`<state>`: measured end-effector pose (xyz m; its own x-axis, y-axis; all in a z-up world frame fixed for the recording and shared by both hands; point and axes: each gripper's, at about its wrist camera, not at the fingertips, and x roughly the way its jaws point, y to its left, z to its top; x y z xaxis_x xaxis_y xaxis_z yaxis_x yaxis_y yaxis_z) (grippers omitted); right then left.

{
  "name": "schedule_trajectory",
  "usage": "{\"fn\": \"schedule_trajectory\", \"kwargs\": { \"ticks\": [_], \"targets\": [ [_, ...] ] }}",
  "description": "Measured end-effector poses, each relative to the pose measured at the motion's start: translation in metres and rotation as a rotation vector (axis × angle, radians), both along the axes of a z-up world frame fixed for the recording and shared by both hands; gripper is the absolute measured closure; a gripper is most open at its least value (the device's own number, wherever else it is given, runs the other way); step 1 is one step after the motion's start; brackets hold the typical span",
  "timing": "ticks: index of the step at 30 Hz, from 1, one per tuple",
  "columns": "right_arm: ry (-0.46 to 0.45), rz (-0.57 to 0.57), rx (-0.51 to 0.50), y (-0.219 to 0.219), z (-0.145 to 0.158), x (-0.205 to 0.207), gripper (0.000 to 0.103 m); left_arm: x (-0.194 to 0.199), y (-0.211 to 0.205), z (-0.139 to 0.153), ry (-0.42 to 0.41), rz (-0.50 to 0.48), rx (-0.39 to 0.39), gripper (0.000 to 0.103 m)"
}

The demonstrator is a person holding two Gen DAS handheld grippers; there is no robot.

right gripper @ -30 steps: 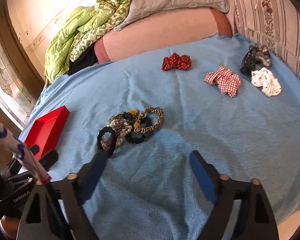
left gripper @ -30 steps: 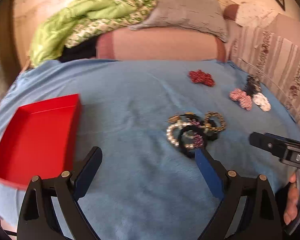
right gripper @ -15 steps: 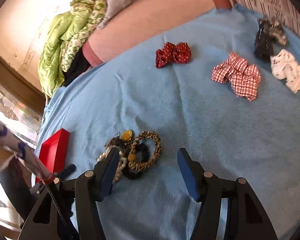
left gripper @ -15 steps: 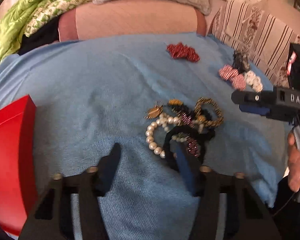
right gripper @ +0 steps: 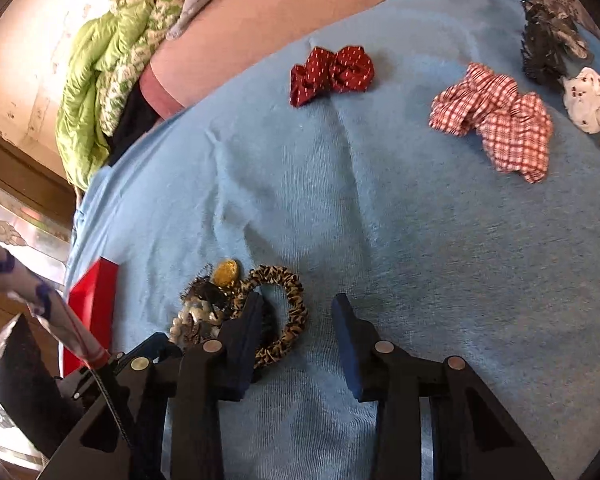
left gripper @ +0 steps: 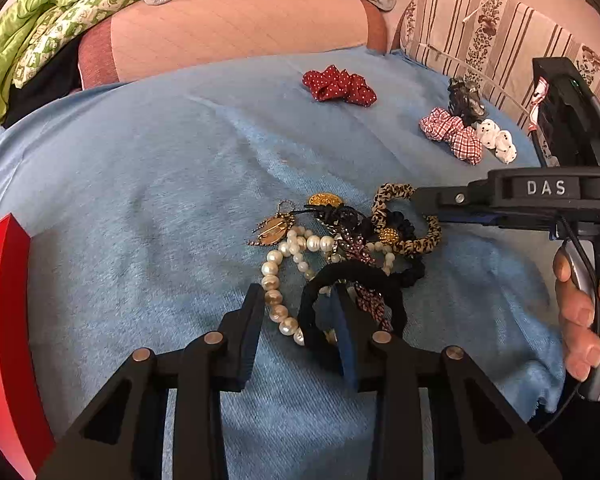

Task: Organize jewelry
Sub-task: 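Grasp the black beaded bracelet with the left tool while the right tool grasps the leopard-print bracelet, then carry both bracelets over the red tray and open both tools to drop them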

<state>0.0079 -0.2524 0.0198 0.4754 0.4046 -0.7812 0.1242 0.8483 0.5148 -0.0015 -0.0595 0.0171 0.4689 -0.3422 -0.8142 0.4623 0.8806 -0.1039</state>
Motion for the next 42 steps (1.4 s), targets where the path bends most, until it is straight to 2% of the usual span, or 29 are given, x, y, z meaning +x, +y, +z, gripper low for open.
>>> {"fn": "schedule_trajectory", "kwargs": {
  "ticks": [2,3,4,5,6,13,23,32,42],
  "targets": [
    [0.007,0.010,-0.015,0.005,-0.003,0.004,0.065,0.003,0.000,-0.001,0.005,0.008,-0.013,0.071],
    [0.002,0.013,-0.024,0.006,-0.003,0.005,0.072,0.003,-0.001,-0.001,0.001,0.006,-0.018,0.075],
    [-0.007,0.020,-0.036,0.008,-0.001,0.005,0.084,0.003,-0.001,-0.001,-0.006,0.005,-0.021,0.078],
    [-0.013,0.026,-0.048,0.010,-0.001,0.005,0.089,0.002,-0.001,0.000,-0.015,0.001,-0.019,0.089],
    [-0.021,0.029,-0.062,0.011,0.000,0.005,0.093,0.002,-0.001,0.000,-0.019,-0.001,-0.017,0.094],
    [-0.128,0.000,-0.073,0.003,0.019,-0.006,0.093,-0.004,0.012,0.018,-0.059,0.005,-0.099,0.095],
    [-0.298,0.004,-0.072,0.006,0.049,-0.024,0.093,-0.008,0.039,0.039,-0.103,0.069,-0.155,0.095],
    [-0.342,0.026,-0.016,0.009,0.057,-0.031,0.093,-0.015,0.063,0.061,-0.154,0.107,-0.187,0.095],
    [-0.357,0.067,-0.001,0.028,0.061,-0.035,0.093,-0.010,0.095,0.061,-0.158,0.204,-0.173,0.095]
  ]
}}
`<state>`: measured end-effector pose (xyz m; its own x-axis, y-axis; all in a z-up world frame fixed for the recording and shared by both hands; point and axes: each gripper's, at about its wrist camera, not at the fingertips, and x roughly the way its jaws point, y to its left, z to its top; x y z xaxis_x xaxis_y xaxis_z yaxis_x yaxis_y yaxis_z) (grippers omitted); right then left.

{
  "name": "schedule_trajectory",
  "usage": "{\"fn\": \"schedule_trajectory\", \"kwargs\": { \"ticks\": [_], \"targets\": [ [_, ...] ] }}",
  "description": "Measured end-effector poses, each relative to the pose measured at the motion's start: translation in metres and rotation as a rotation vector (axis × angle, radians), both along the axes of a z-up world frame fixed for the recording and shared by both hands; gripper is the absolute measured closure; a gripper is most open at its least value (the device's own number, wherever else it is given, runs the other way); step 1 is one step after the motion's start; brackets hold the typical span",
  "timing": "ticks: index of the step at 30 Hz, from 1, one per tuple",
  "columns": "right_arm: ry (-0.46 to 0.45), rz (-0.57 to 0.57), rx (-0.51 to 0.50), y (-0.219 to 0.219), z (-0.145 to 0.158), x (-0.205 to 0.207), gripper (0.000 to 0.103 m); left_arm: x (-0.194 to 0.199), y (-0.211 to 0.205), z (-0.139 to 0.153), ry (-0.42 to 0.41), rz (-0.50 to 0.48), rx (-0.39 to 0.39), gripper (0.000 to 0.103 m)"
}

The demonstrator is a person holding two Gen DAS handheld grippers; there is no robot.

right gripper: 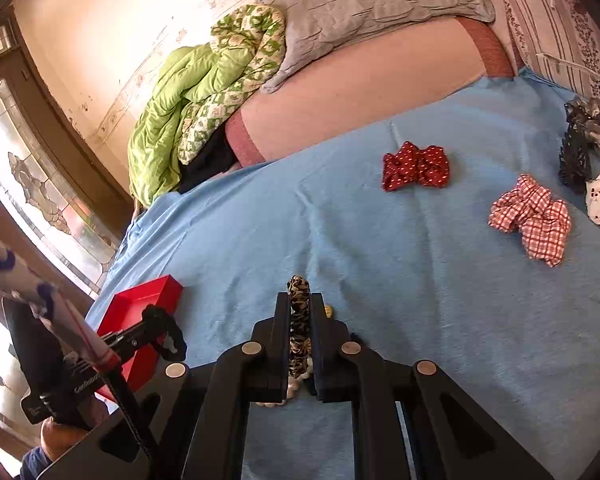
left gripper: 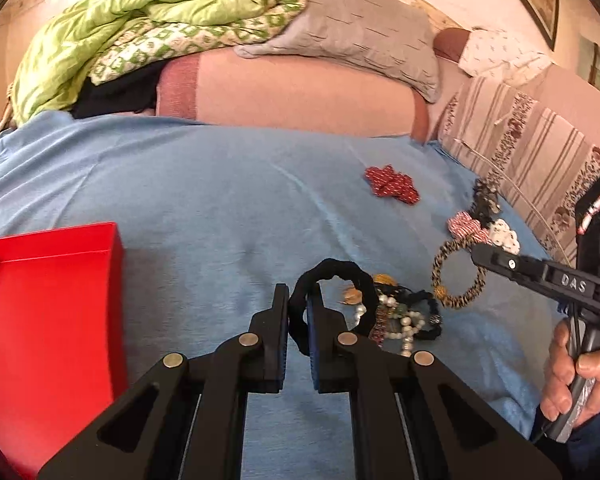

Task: Organize jewelry
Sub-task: 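Carry both bracelets over the red tray and open both tools to drop them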

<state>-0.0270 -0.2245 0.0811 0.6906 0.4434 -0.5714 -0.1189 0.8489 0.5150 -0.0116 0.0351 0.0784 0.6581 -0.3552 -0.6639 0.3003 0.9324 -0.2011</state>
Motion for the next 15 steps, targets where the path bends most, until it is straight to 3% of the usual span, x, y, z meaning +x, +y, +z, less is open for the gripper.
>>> {"fn": "schedule_trajectory", "kwargs": {
  "ticks": [9,15],
  "targets": [
    [-0.018,0.066,0.009,0.036,0.009,-0.007,0.093,-0.016,0.019,0.011,-0.037,0.059,0.026,0.095],
    [-0.024,0.155,0.015,0.081,0.020,-0.010,0.093,-0.026,0.055,0.026,-0.051,0.158,0.031,0.095]
  ]
}}
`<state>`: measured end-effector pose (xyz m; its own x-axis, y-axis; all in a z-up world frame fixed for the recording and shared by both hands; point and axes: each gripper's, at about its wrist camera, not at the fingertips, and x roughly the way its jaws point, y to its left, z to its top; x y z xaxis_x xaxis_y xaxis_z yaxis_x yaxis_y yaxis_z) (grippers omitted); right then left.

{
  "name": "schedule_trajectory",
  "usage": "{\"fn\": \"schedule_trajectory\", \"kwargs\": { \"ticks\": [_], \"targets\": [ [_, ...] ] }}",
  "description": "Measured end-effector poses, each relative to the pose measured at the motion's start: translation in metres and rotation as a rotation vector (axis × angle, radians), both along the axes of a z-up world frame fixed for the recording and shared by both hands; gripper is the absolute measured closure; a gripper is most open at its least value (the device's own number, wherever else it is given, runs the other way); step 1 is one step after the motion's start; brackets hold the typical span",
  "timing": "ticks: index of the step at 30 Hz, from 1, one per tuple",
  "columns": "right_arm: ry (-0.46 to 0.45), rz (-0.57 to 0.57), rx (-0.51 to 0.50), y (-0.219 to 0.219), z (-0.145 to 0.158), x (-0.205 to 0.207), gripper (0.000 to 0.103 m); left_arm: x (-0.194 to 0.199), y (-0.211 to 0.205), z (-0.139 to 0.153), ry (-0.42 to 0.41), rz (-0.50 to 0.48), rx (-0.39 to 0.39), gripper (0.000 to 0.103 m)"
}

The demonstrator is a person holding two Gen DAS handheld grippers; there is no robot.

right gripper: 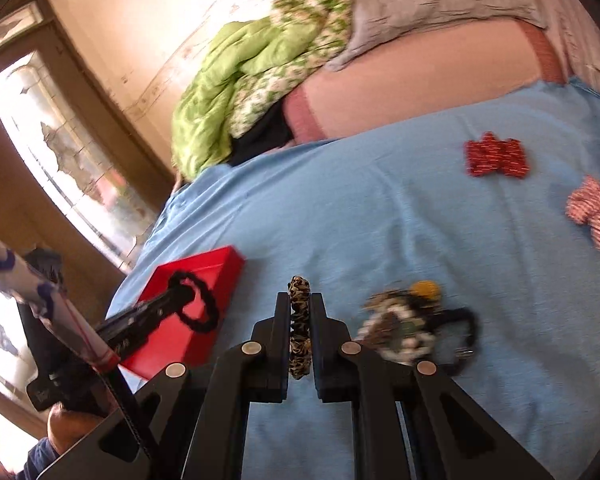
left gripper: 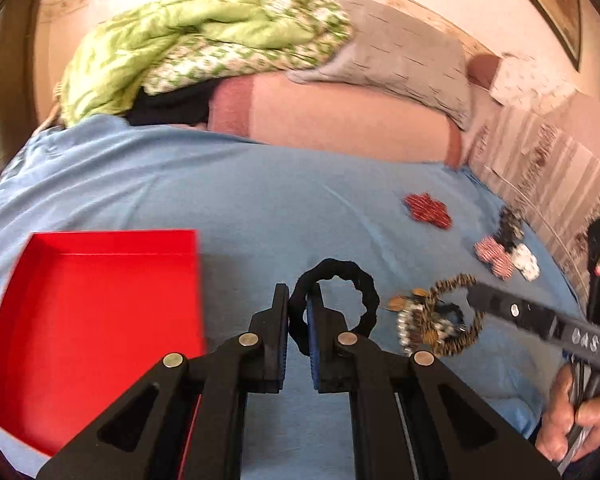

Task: Organize jewelry
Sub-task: 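Carry both bracelets over the red tray and open both tools to drop them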

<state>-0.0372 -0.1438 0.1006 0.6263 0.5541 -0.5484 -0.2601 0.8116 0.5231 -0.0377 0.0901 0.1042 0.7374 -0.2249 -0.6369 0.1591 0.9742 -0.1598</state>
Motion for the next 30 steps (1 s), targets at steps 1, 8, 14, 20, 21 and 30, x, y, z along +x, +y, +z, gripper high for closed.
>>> {"fn": "schedule_trajectory", "kwargs": {
  "ticks": [1,8,14,20,21,30],
  "targets": [
    [-0.003,0.017,-0.008,0.009,0.002,0.000,0.093,0.000,0.008,0.001,-0.012,0.032,0.024,0.095],
    [0.015,0.125,-0.023,0.077,0.009,0.017,0.093,0.022,0.075,0.005,0.014,0.203,0.098,0.095],
    [0.022,0.213,-0.029,0.147,0.016,0.046,0.093,0.049,0.128,-0.019,0.090,0.327,0.107,0.095],
    [0.093,0.249,0.040,0.201,0.002,0.088,0.093,0.052,0.162,-0.036,0.141,0.371,0.039,0.095],
    [0.105,0.254,0.050,0.208,-0.003,0.093,0.093,0.053,0.165,-0.037,0.144,0.377,0.037,0.095],
    [0.162,0.293,0.010,0.244,-0.042,0.121,0.093,0.061,0.175,-0.045,0.186,0.423,0.046,0.095]
  ]
}}
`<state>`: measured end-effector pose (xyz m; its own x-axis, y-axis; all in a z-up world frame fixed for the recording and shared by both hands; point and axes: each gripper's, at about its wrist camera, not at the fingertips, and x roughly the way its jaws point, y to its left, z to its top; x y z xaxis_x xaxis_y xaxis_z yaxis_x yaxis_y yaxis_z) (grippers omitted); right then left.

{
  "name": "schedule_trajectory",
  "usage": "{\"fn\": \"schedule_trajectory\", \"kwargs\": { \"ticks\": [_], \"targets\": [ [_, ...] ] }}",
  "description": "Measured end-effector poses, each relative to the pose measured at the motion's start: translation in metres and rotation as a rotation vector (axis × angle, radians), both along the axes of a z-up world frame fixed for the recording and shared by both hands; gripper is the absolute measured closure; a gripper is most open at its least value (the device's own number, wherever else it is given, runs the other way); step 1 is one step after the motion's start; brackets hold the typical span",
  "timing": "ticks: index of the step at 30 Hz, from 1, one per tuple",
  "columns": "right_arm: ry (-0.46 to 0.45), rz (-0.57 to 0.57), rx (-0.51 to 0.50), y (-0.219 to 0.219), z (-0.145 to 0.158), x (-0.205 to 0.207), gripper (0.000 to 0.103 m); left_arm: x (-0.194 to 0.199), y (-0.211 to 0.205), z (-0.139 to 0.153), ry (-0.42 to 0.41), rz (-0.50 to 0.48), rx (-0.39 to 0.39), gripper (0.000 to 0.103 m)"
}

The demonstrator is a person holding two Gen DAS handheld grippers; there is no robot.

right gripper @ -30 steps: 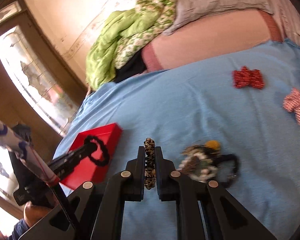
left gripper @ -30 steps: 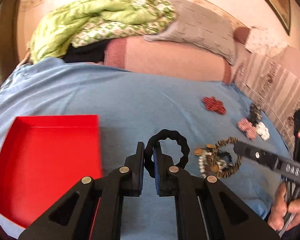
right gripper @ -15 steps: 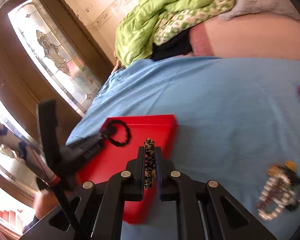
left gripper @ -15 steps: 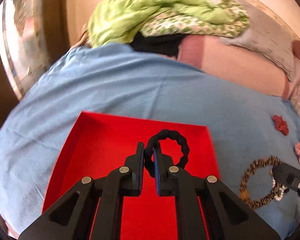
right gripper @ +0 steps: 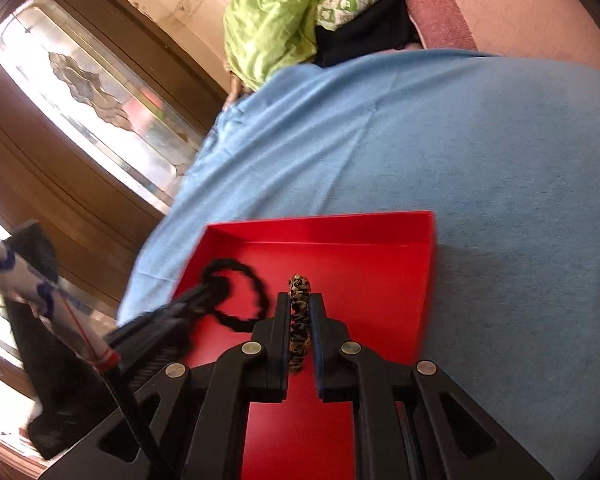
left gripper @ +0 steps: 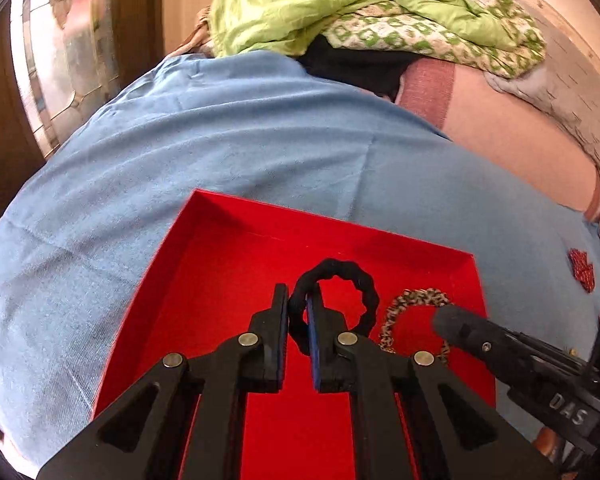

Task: Organize jewelry
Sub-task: 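Carry both bracelets over the red tray and open both tools to drop them, then grasp the dark hair clip with the left tool while the right tool grasps the black tassel bracelet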

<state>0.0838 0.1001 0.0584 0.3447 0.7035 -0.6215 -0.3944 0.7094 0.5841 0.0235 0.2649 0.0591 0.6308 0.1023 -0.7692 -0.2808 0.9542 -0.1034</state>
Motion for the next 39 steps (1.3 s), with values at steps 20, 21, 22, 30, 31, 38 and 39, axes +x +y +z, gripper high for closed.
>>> {"fn": "schedule_trajectory", "kwargs": {
  "ticks": [20,21,22,30,31,38,39],
  "targets": [
    [-0.090,-0.018,-0.035,-0.024,0.026,-0.001,0.064,-0.006,0.001,0.014,-0.075,0.078,-0.024,0.055],
    [-0.101,-0.023,-0.035,-0.028,0.031,-0.002,0.064,-0.007,-0.001,0.017,-0.090,0.078,-0.029,0.055],
    [-0.119,-0.036,-0.036,-0.034,0.037,-0.006,0.064,-0.009,-0.004,0.020,-0.109,0.078,-0.035,0.055],
    [-0.137,-0.165,-0.015,-0.107,0.062,-0.029,0.064,-0.017,-0.064,0.038,-0.198,-0.049,-0.055,0.046],
    [-0.120,-0.189,0.008,-0.125,0.062,-0.034,0.064,-0.017,-0.073,0.038,-0.200,-0.072,-0.045,0.046],
    [-0.060,-0.358,0.058,-0.232,0.052,-0.070,0.064,-0.016,-0.153,0.028,-0.166,-0.306,-0.016,0.045],
    [-0.047,-0.379,0.046,-0.248,0.048,-0.074,0.064,-0.015,-0.161,0.025,-0.151,-0.337,-0.024,0.045]
  ]
}}
